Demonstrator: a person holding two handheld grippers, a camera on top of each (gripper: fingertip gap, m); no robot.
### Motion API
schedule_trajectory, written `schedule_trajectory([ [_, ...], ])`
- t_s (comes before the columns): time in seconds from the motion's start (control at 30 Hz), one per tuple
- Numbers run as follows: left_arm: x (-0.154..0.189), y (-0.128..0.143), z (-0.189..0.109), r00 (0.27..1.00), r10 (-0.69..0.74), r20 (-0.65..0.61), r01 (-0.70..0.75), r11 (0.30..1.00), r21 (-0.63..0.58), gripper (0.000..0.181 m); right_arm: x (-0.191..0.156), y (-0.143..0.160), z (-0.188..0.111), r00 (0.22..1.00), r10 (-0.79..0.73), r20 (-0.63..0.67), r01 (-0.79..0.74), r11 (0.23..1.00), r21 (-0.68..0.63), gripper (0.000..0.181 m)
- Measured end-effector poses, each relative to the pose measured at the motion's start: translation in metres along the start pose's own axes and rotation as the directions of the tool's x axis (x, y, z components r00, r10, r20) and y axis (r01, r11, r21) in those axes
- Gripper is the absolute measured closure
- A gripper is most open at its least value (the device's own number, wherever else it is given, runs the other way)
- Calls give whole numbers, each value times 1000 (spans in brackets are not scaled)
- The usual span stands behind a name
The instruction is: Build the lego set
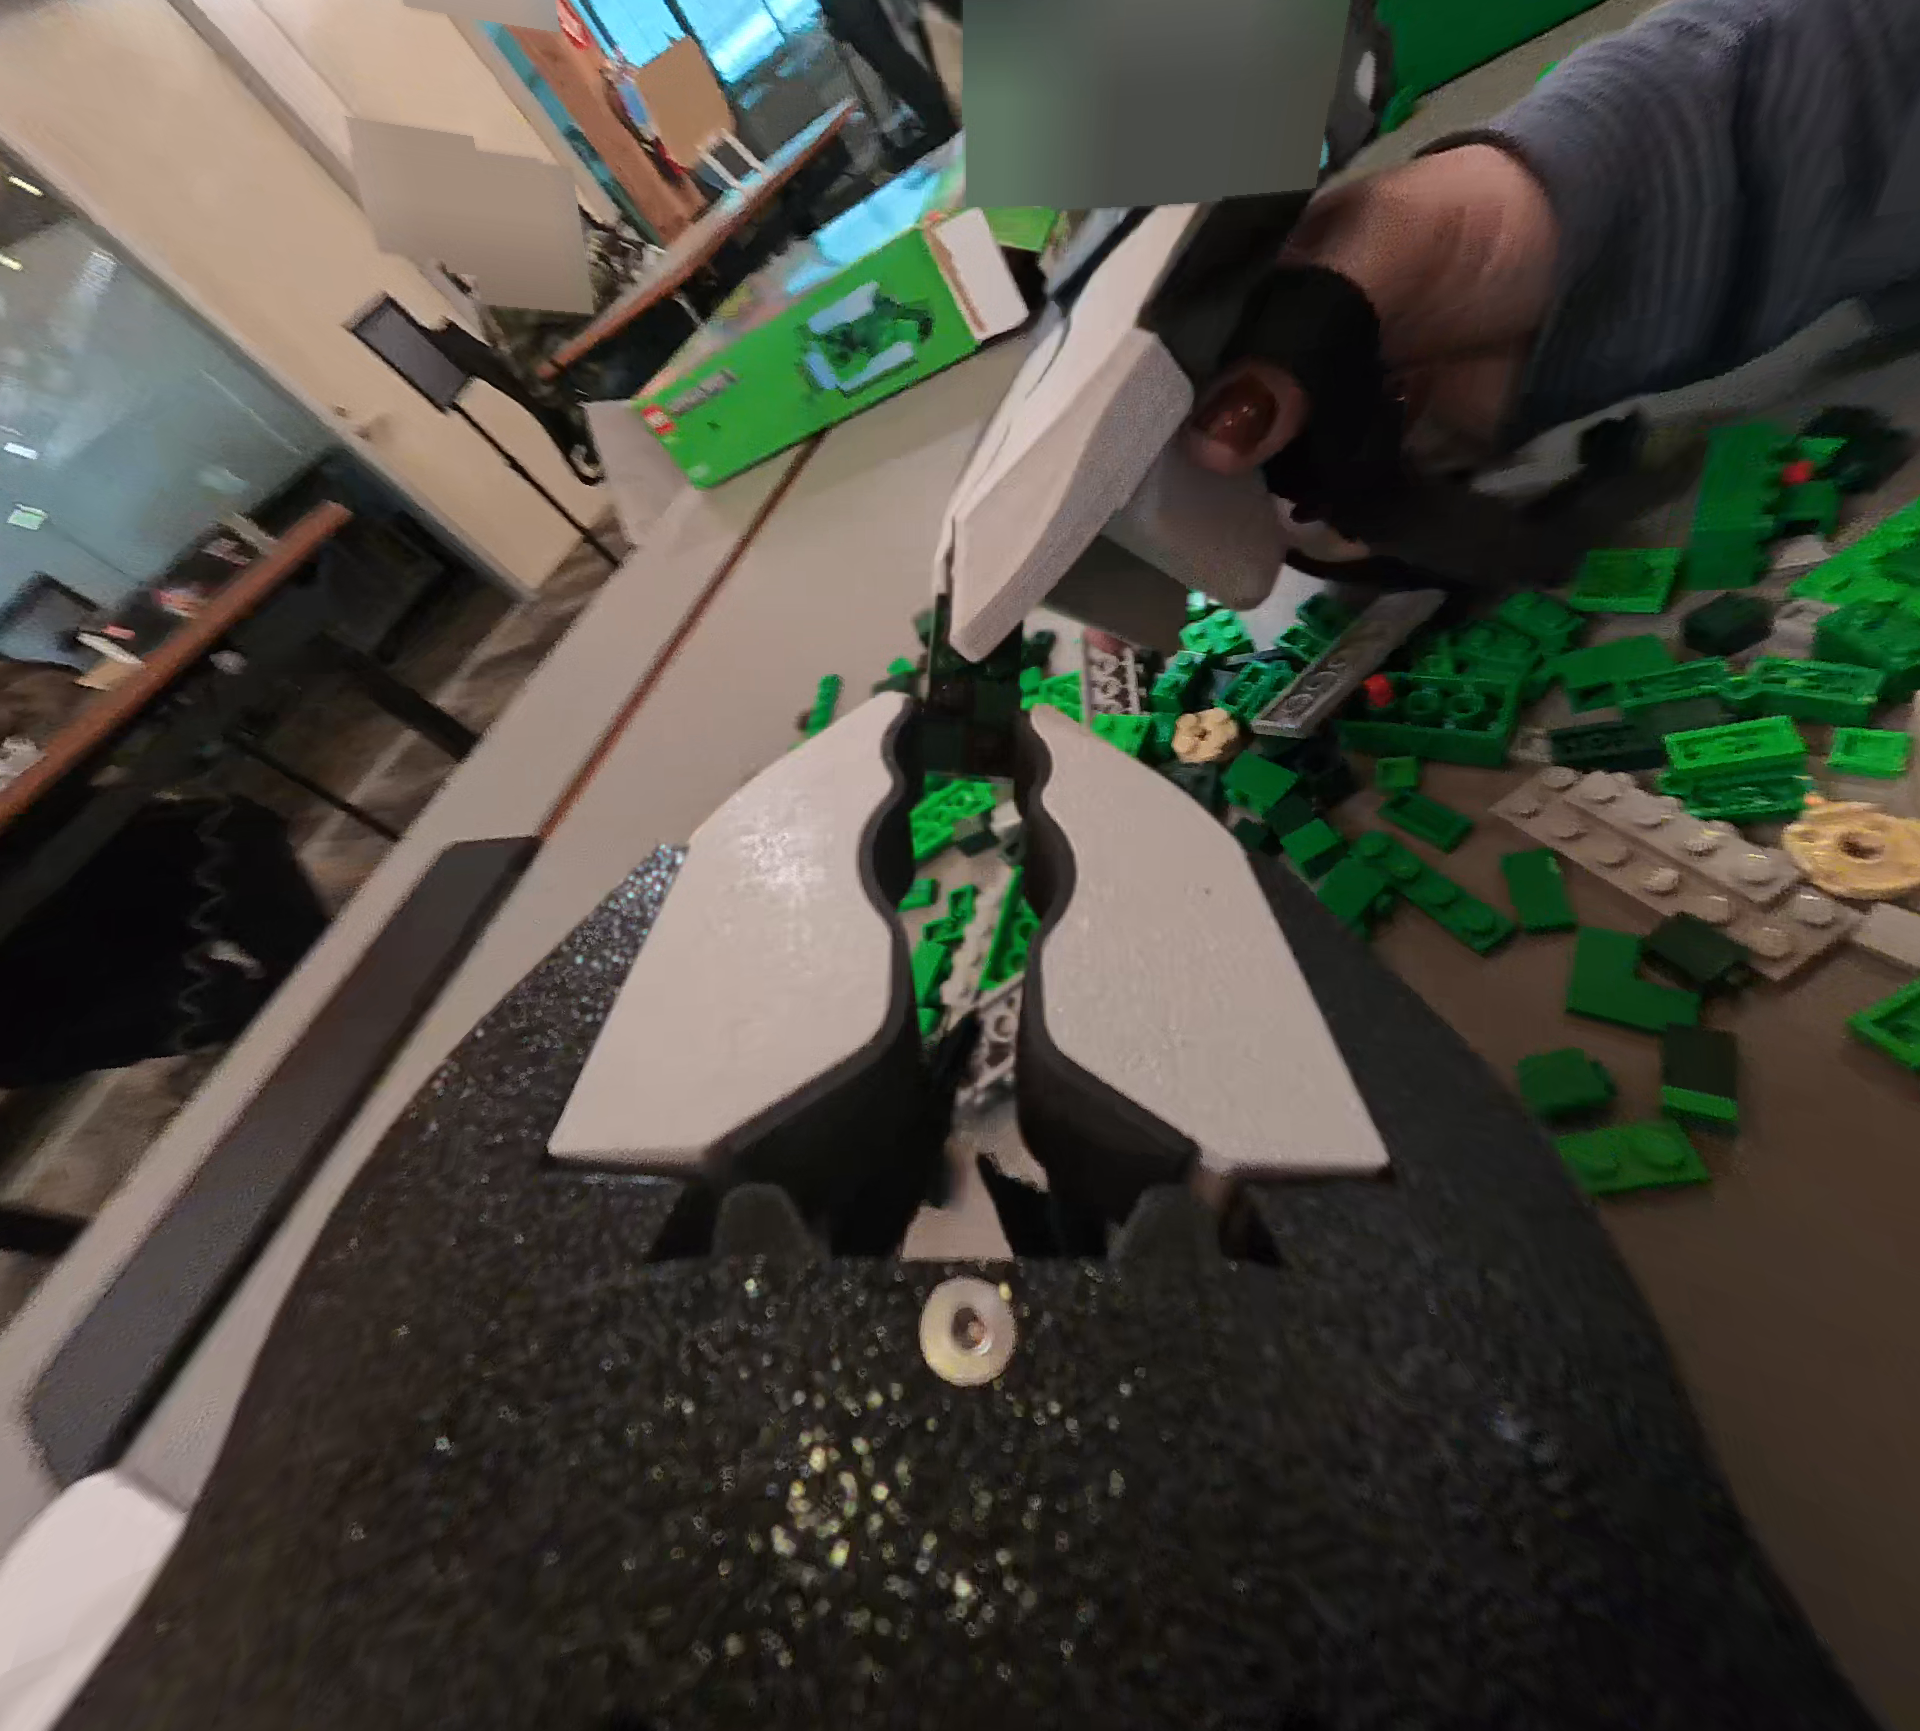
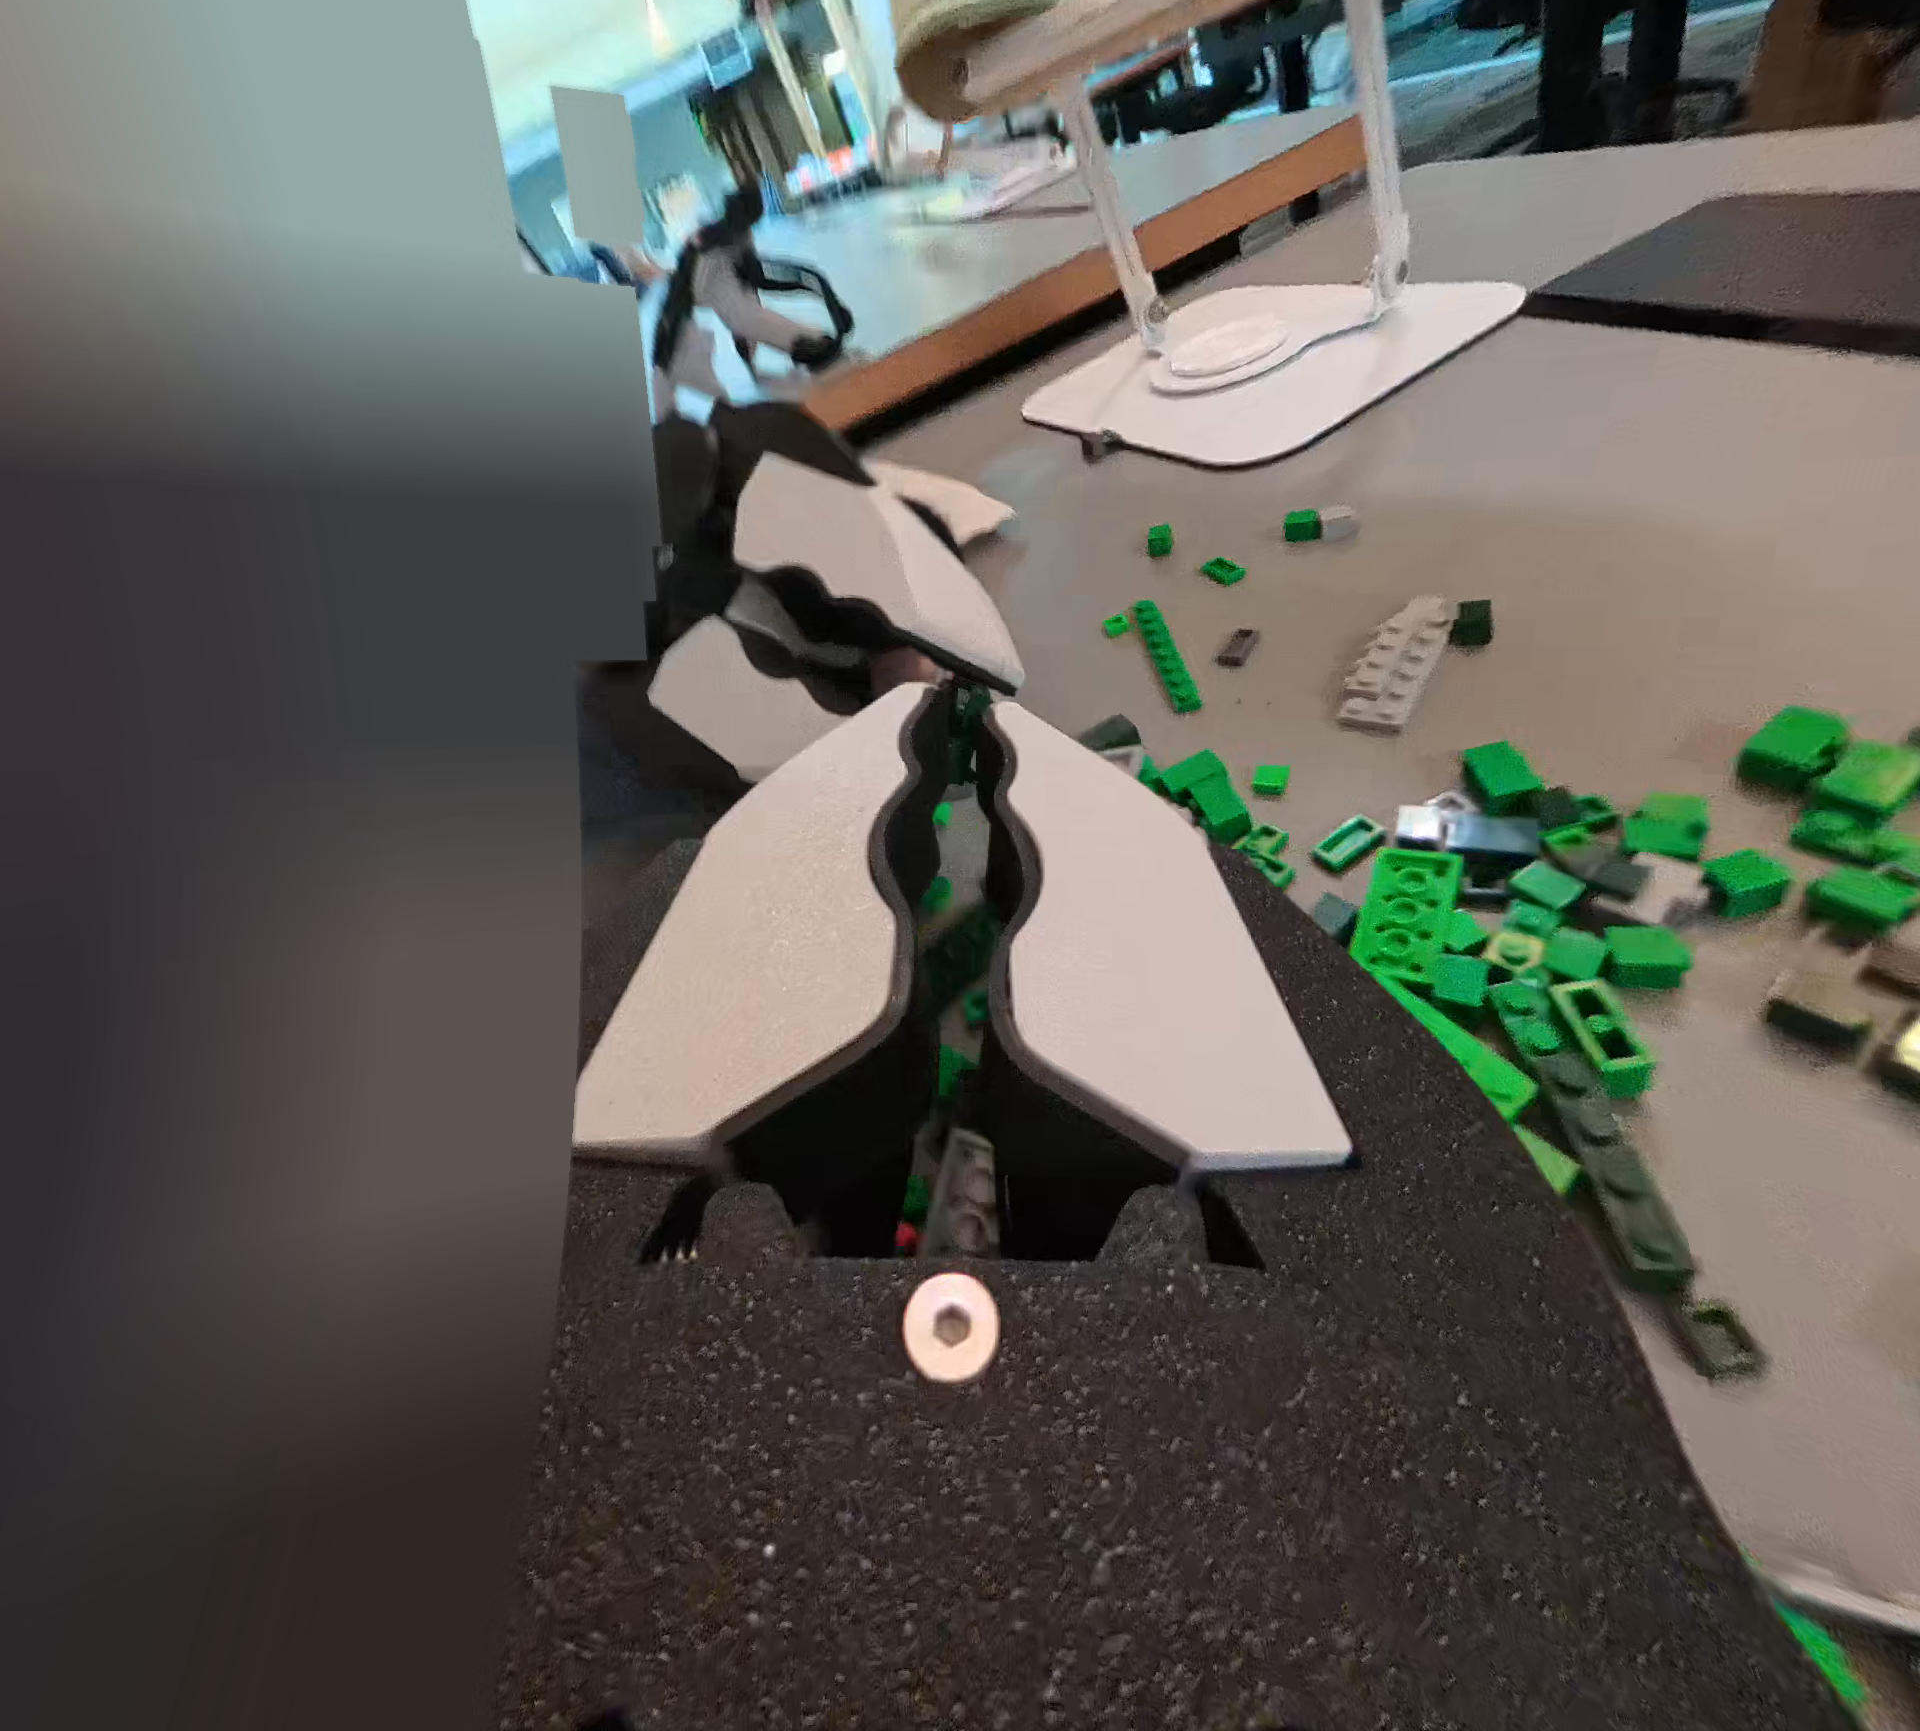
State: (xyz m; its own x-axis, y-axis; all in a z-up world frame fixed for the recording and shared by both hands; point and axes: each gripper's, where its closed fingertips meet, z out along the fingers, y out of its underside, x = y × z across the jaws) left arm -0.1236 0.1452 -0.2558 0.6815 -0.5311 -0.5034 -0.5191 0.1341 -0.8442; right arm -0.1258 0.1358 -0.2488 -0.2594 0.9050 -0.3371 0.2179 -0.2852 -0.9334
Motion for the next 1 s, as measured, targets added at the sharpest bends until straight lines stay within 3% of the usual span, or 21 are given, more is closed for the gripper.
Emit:
schedule_trajectory([
  [0.13, 12, 1, -1, 976, -145, -162, 150, 988, 23, 164, -6, 8, -3, 989, -145, 31, 147, 986, -74, 176],
  [0.33, 24, -2, -8, 908, -238, -345, 262, 965, 23, 162, -18, 14, -4, 955, -284, 88, 293, 950, -108, 176],
  [0.6, 32, -11, -25, 765, -357, -536, 421, 907, -2, 165, -31, 18, -1, 914, -381, 141, 397, 911, -111, 177],
  [0.67, 32, -12, -28, 728, -387, -566, 460, 888, -15, 174, -31, 17, 0, 913, -387, 130, 402, 909, -111, 176],
  [0.8, 21, -6, -19, 825, -352, -441, 399, 917, 14, 170, -17, 12, 1, 952, -301, 47, 304, 946, -108, 176],
  [0.9, 1, 8, -10, 971, -171, -166, 178, 984, 27, 157, 1, 12, 4, 974, -214, -72, 203, 971, -126, 176],
  [1.0, -12, 14, -6, 996, 81, 40, -78, 995, -61, 151, 12, 10, 7, 981, -109, -158, 93, 990, -104, 176],
])
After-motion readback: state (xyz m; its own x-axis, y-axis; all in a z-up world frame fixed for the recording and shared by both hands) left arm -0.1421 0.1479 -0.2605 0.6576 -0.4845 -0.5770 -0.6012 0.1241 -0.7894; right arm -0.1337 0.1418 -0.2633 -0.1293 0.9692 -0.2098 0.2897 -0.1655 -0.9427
